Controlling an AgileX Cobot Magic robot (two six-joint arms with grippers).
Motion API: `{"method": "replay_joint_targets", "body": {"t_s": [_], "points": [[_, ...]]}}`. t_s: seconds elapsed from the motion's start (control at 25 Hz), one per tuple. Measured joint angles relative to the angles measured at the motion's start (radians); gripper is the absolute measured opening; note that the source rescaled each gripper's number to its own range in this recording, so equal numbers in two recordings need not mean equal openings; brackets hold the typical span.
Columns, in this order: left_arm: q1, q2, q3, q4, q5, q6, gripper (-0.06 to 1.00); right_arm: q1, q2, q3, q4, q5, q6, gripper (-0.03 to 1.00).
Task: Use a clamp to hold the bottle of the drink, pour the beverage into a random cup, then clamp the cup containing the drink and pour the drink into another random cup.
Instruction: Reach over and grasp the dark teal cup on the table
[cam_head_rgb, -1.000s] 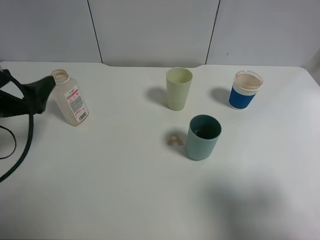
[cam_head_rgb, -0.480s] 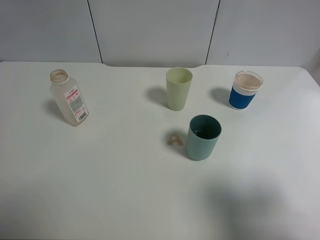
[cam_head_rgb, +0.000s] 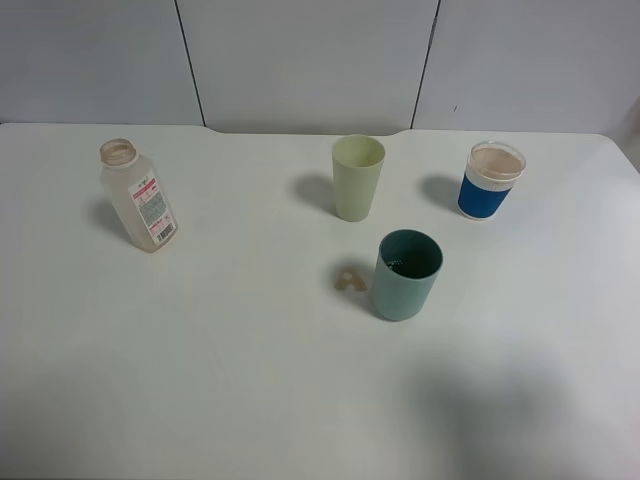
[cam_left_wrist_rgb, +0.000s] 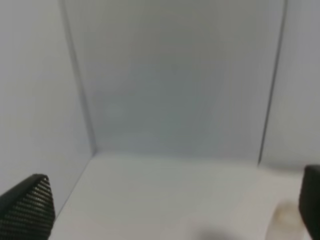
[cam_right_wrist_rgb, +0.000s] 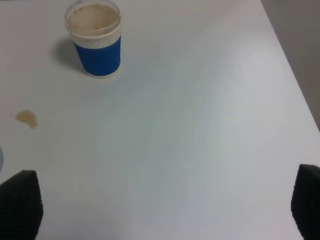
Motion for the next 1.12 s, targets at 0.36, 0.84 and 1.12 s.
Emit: {"method": "replay_joint_targets", "body": {"t_s": [0.36,0.84,1.12], "points": [[0.0,-0.169,-0.042,-0.22,0.365,0.192,1.0,0.0,0.0,0.0,0.0,0.0,0.0,1.0],[0.0,-0.264,0.114,-0.235,0.391,0.198,1.0,0.0,0.0,0.0,0.0,0.0,0.0,1.0],[0.0,-0.264,0.15,-0.235,0.387,0.17,1.0,0.0,0.0,0.0,0.0,0.0,0.0,1.0]]}}
